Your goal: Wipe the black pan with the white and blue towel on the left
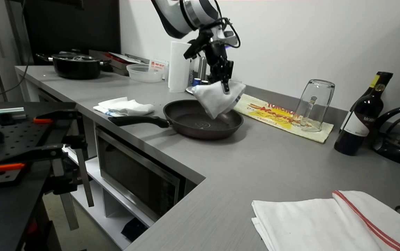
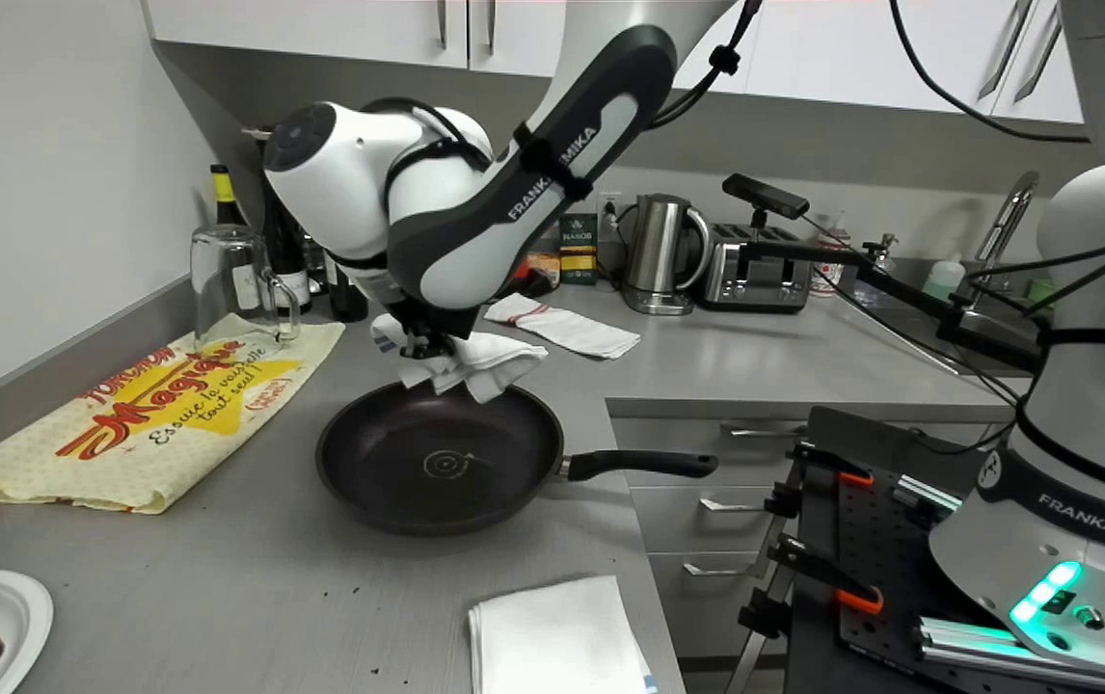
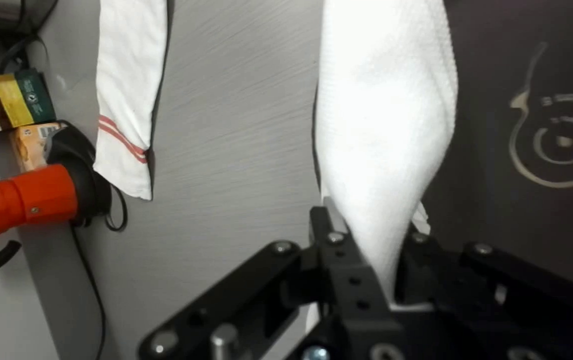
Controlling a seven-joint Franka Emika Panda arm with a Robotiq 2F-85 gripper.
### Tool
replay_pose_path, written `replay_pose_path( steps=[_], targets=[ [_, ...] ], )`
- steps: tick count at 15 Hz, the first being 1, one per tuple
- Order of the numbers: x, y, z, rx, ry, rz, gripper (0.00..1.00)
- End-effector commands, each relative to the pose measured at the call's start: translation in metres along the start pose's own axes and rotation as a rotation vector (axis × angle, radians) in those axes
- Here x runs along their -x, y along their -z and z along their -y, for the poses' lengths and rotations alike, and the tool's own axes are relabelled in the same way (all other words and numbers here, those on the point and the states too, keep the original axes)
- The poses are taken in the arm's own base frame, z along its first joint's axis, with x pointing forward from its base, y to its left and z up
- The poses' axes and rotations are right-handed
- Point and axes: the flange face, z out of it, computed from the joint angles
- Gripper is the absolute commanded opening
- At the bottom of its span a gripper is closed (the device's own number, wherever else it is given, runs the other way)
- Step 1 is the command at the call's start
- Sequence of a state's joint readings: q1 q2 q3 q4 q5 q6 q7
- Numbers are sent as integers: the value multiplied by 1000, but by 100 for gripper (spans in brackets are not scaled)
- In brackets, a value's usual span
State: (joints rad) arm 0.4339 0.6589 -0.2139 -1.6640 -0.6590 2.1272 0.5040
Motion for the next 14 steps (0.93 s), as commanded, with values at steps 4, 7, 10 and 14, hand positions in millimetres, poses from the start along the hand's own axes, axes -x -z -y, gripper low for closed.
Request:
replay_pose_path(
  steps=[4, 7, 10, 14],
  targets=[
    [43, 153, 64, -309, 24, -37, 4],
    [56, 200, 118, -490, 46, -25, 4],
    [68, 213, 165, -582, 79, 0, 4],
    [71, 198, 208, -683, 89, 4, 4]
  ],
)
